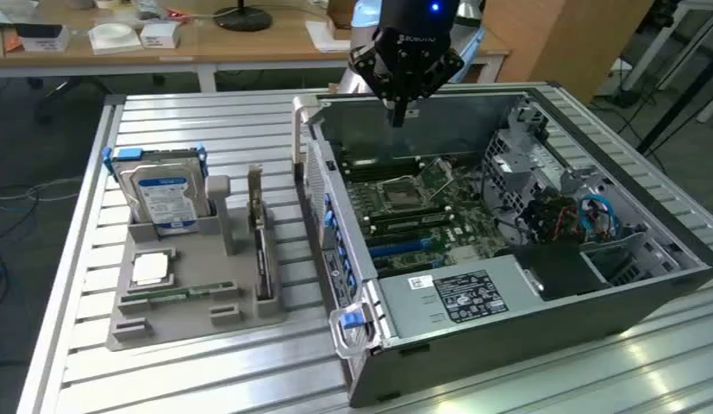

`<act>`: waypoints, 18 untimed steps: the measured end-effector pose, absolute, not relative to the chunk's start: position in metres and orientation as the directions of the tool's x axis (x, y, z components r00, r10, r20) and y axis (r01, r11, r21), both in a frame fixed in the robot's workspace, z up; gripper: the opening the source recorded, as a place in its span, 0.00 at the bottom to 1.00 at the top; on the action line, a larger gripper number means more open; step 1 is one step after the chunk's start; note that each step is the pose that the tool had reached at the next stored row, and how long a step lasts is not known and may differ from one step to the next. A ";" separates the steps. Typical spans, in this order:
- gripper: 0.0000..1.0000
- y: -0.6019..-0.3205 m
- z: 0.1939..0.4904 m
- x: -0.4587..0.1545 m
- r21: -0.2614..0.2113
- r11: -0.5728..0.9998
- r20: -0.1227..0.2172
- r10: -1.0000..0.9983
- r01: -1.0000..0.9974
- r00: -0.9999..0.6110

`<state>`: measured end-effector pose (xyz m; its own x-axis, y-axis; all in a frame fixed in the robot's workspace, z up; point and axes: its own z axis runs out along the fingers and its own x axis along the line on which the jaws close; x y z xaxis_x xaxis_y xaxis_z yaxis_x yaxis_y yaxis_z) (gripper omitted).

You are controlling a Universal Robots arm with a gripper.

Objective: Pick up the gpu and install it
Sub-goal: 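Reach for the gpu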

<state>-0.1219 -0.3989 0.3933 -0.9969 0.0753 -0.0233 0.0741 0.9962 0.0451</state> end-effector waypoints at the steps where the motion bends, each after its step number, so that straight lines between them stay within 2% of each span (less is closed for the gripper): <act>1: 0.11 -0.399 0.393 -0.122 0.045 0.996 -0.023 0.075 0.074 -0.997; 18: 0.11 -0.399 0.393 -0.130 0.045 0.996 -0.023 0.075 0.074 -0.997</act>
<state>-0.1303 -0.3989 0.3931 -0.9969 0.0753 -0.0233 0.0742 0.9962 0.0450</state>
